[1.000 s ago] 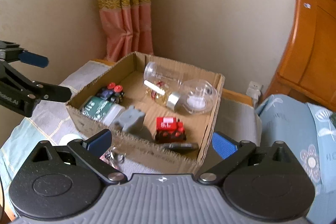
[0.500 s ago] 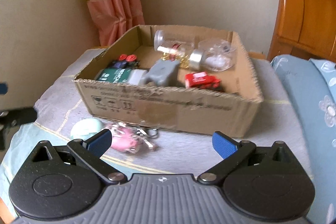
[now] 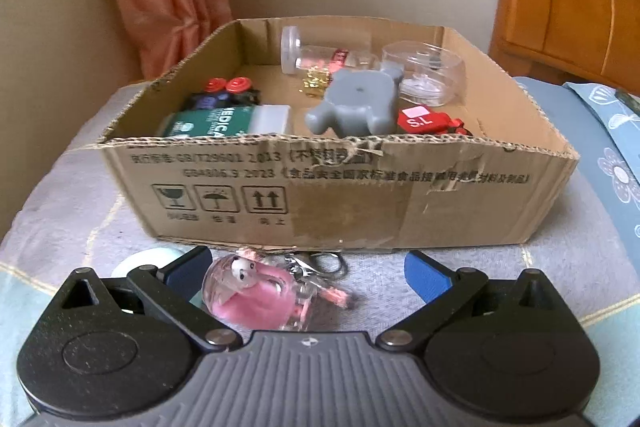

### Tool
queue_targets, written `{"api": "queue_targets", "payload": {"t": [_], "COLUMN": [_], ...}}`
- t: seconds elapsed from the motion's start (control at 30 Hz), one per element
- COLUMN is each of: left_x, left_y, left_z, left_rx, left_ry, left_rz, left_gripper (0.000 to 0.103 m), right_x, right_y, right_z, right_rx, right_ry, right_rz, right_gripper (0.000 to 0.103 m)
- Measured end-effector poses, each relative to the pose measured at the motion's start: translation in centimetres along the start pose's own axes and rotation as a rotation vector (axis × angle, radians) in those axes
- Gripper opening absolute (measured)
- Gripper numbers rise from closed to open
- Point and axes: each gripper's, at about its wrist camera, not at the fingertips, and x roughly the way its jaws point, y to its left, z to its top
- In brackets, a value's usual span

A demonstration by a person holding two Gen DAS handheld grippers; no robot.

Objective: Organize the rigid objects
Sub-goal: 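Withdraw both open tools from the box toward the pink keychain and teal case, then grasp the pink pig keychain bottle with the right tool while the left tool grasps the teal round case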

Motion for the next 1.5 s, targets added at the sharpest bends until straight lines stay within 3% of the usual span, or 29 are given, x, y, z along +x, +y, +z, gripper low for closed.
{"api": "queue_targets", "payload": {"t": [0.2,0.3,0.53,0.8,1.0,1.13,1.3,1.4,1.5], "left_x": [0.4,0.9,1.5,2.1,2.3,2.7,2.8,2.8,2.9], "left_y": [-0.9,-1.5,-2.5,-3.4,-3.7,-3.6,-3.7,-3.8,-3.7], "left_z": [-0.2,-0.2,-0.1,-0.3,-0.4,-0.5,-0.5,-0.6,-0.6], "left_rx": [0.012,0.021,0.036,0.054,0.064,0.054,0.051,0.052,0.041], "left_ry": [0.007,0.019,0.035,0.054,0.062,0.076,0.085,0.088,0.093], "left_rz": [-0.038,-0.053,-0.075,-0.098,-0.105,-0.102,-0.111,-0.111,-0.117], "left_gripper": [0.101,0.101,0.101,0.101,0.101,0.101,0.101,0.101,0.101], "right_x": [-0.3,-0.9,-1.1,-1.5,-1.1,-1.4,-1.8,-2.1,-2.4], "right_y": [-2.6,-3.4,-5.9,-7.0,-7.0,-6.2,-5.2,-4.8,-4.9], "right_z": [-1.3,-2.2,-2.3,-2.9,-2.0,-1.7,-1.6,-1.8,-2.0], "right_rx": [0.012,-0.034,-0.006,-0.138,-0.254,-0.293,-0.307,-0.324,-0.328], "right_ry": [0.033,0.016,0.011,-0.029,-0.007,-0.017,-0.031,-0.034,-0.025], "right_rz": [-0.048,-0.048,-0.07,0.061,0.176,0.218,0.236,0.232,0.243], "right_gripper": [0.103,0.103,0.103,0.103,0.102,0.087,0.057,0.045,0.045]}}
